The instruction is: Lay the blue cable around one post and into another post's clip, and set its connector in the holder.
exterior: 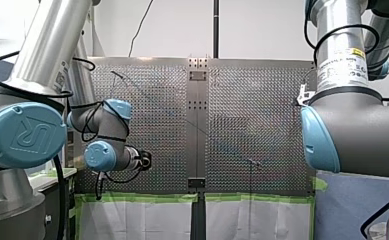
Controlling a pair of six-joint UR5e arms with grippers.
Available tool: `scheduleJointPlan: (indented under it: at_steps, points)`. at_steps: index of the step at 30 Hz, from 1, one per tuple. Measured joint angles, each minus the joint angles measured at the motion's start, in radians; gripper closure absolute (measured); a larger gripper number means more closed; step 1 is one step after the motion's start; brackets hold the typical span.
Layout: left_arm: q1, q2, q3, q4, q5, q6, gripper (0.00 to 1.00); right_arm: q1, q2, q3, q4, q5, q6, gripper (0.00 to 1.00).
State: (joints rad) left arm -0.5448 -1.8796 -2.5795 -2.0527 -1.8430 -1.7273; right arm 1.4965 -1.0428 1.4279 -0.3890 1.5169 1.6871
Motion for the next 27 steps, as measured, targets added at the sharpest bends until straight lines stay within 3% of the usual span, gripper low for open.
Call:
scheduleJointPlan:
  at_steps: [5, 12, 20, 27]
  points:
    - [0.001, 0.0, 0.0, 0.0, 0.0, 0.0, 0.0, 0.0, -0.001, 0.016, 0.011, 0.038, 0.004, 0.0]
    - [0.001, 0.0, -0.002, 0.0, 0.0, 0.0, 0.0, 0.003, -0.026, 0.073, -0.029, 0.076, 0.012, 0.0]
    - [0.001, 0.0, -0.005, 0.002, 0.0, 0.0, 0.0, 0.013, -0.096, 0.146, -0.101, 0.04, 0.023, 0.0]
    - [0.0, 0.0, -0.015, 0.008, 0.0, -0.002, 0.0, 0.048, -0.12, 0.21, -0.165, 0.007, 0.005, 0.0]
